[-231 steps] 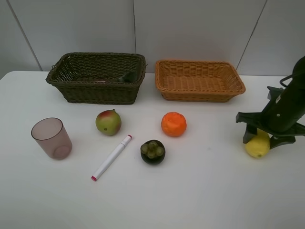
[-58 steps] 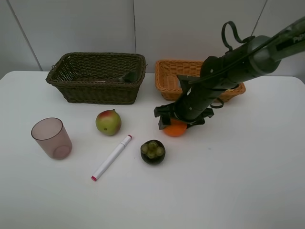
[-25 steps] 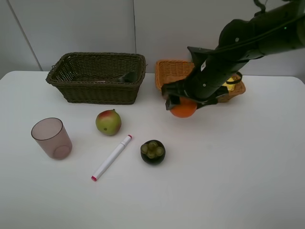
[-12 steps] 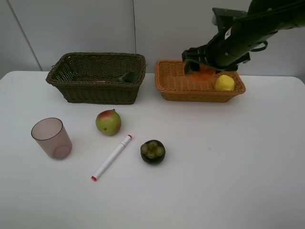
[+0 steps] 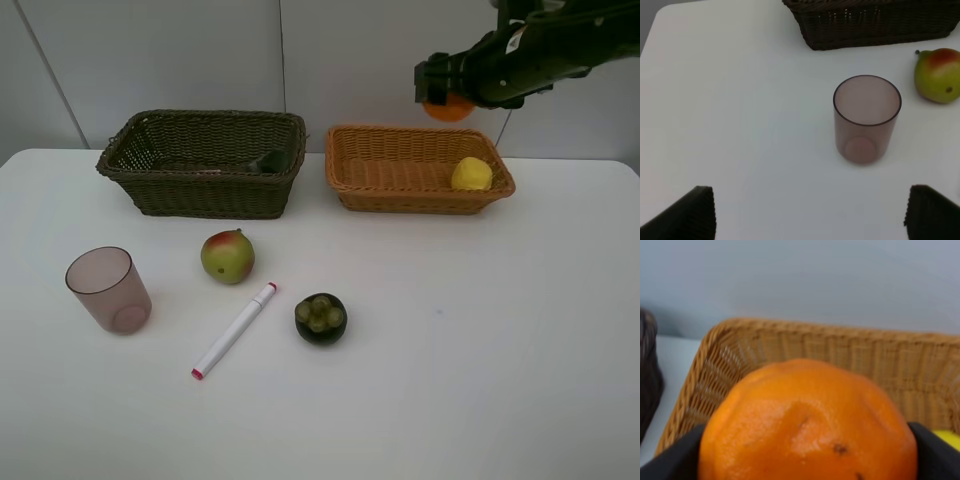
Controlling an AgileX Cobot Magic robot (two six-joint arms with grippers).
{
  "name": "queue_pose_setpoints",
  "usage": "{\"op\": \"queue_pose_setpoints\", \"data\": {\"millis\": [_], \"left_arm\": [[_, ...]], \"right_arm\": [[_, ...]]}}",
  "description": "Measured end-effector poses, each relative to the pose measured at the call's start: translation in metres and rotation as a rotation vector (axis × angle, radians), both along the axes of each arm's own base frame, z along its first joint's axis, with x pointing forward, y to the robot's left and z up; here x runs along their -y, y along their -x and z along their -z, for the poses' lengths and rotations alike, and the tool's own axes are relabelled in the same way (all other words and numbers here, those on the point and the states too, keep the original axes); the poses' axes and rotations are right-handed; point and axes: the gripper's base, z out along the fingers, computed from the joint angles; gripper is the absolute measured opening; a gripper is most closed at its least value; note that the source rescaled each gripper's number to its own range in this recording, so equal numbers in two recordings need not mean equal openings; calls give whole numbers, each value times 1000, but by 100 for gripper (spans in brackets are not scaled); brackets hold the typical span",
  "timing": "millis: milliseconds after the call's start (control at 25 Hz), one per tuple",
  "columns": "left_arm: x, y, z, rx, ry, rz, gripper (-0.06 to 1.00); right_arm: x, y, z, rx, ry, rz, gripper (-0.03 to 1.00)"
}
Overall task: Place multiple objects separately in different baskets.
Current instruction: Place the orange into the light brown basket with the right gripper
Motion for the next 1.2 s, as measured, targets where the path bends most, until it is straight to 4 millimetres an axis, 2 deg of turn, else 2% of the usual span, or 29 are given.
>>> {"op": "queue_pose_setpoints", "data": {"millis": [120,320,600,1200], "left_arm": [[0,0,0,0,0,0,100],[0,0,0,0,0,0,100],[0,0,0,0,0,0,100],[0,0,0,0,0,0,100]], "right_arm": [[7,-9,11,18,0,13,64],[11,-23,41,-3,3,23,64],[15,-33,78,-59,12,34,64],[14,-34,80,-57,-5,43,64]]}}
